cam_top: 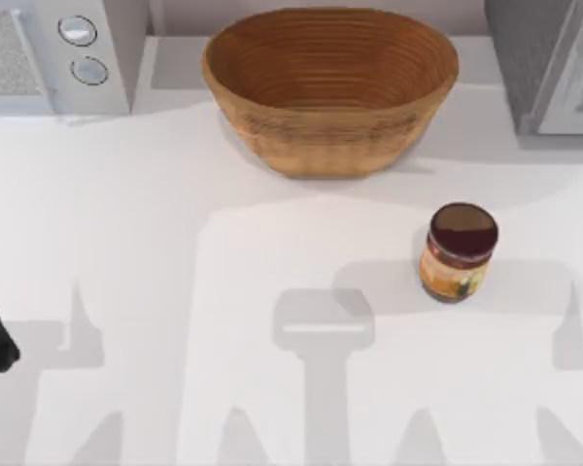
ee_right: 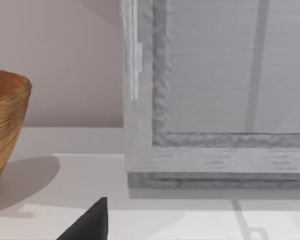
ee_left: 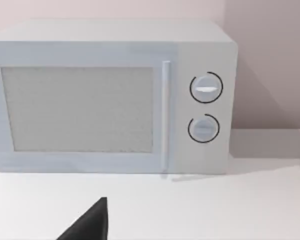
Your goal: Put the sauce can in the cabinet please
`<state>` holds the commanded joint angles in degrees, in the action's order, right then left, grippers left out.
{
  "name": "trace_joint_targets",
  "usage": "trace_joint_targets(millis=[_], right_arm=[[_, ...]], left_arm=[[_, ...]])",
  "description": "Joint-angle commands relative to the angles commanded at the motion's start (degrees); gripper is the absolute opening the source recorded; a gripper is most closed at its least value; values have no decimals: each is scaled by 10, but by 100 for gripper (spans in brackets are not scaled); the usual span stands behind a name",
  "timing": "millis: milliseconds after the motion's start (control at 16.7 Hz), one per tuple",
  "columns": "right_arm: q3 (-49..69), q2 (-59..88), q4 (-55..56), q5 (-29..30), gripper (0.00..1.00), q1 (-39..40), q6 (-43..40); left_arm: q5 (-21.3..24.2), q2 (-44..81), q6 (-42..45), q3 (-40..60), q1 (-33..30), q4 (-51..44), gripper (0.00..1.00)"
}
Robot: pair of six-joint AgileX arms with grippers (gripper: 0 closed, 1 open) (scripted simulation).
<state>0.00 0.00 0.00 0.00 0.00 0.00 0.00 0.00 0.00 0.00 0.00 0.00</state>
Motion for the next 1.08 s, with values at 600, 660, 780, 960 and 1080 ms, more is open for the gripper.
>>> trace_joint_targets(millis=[600, 660, 780, 960, 1080], right_arm=[[77, 188, 118, -129, 100, -8, -22], [94, 232, 145, -158, 100, -10, -26], [132, 330, 204, -223, 100, -15, -33], [194, 494, 302, -333, 100, -22, -43], [238, 613, 371, -411, 100, -28, -47]], left_arm=[[0, 0, 0, 0, 0, 0, 100], [0, 0, 0, 0, 0, 0, 100], [0, 0, 0, 0, 0, 0, 100], [0, 0, 0, 0, 0, 0, 100], [0, 0, 0, 0, 0, 0, 100]])
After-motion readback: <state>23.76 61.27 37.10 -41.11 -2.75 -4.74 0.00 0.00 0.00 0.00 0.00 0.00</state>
